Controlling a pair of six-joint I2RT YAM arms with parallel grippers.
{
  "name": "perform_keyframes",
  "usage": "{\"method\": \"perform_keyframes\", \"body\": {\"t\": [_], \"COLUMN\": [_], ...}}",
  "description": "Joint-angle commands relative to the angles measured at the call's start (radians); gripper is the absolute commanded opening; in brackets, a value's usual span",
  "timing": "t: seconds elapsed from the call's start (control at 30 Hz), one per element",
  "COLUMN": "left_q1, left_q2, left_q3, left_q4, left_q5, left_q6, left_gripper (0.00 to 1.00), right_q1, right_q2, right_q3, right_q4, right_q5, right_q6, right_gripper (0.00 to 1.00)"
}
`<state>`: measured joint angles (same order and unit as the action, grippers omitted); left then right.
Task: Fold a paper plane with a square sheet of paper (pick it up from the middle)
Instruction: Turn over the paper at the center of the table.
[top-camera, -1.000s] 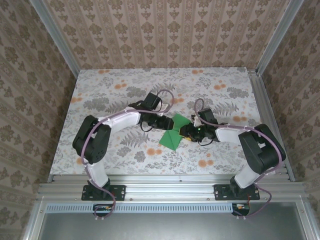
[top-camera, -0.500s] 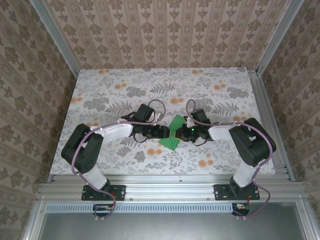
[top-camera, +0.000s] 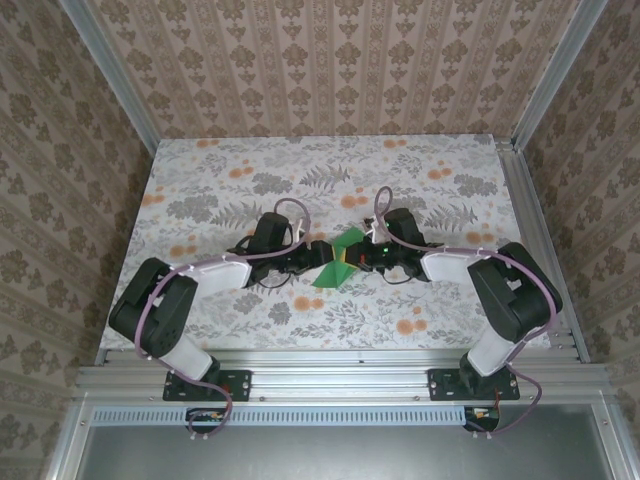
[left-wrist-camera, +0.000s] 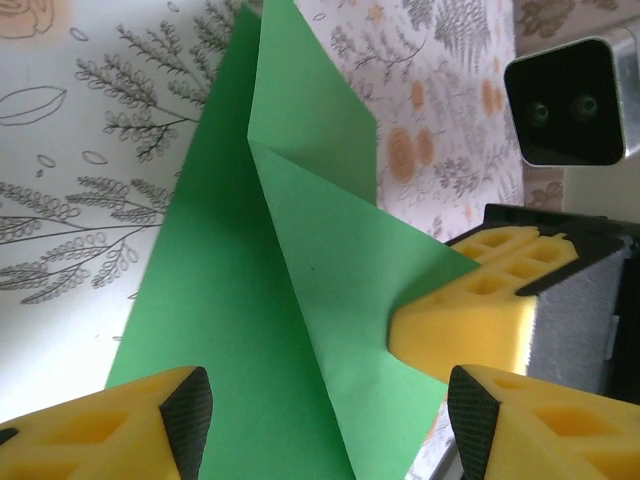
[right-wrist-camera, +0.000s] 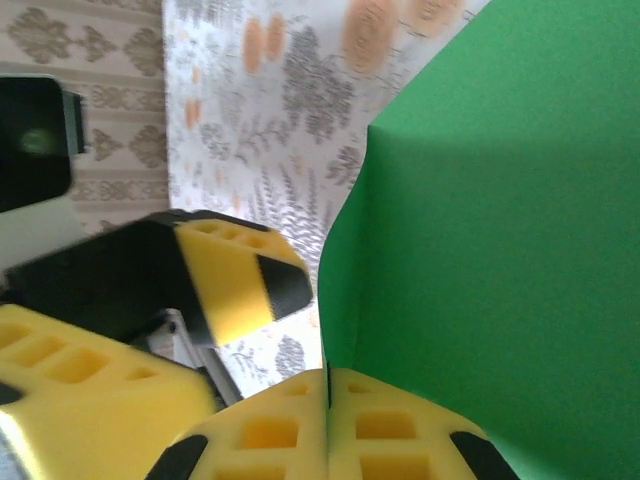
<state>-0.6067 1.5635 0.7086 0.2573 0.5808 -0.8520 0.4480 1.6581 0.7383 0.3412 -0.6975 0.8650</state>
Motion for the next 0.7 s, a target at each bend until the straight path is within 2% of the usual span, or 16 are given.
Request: {"method": "perform_keyframes", "body": {"t": [0.0, 0.33, 0.43, 0.53, 0.67], "left_q1": [0.007, 0.021, 0.019, 0.018, 0.018], "left_q2": [-0.036, 0.016, 0.037, 0.049, 0.044], "left_q3": [-0.012, -0.028, -0.023, -0.020, -0.014], "left_q4": [0.102, 0.314, 0.380, 0.417, 0.390], "left_q5": [0.022, 0.056, 0.056, 0.101, 0.113], "left_q6": [-0.083, -0.222, -0.260, -0.283, -0.269], "left_gripper": [0.67, 0.59, 0.52, 0.47, 0.40], "right_q1": [0.001, -0.002, -0.003, -0.004, -0.008], "right_q2": [-0.050, -0.078, -0.078, -0.080, -0.081], "right_q3": [-0.005, -0.032, -0.043, -0.048, -0.054], "right_q4": [0.054, 0.156, 0.200, 0.213, 0.221], "right_q5": [-0.047, -0.087, -0.094, -0.095, -0.095], "right_q6": [0.021, 0.081, 0.104, 0.111, 0.116], "right_gripper": [0.00, 0.00, 0.00, 0.00, 0.00]}}
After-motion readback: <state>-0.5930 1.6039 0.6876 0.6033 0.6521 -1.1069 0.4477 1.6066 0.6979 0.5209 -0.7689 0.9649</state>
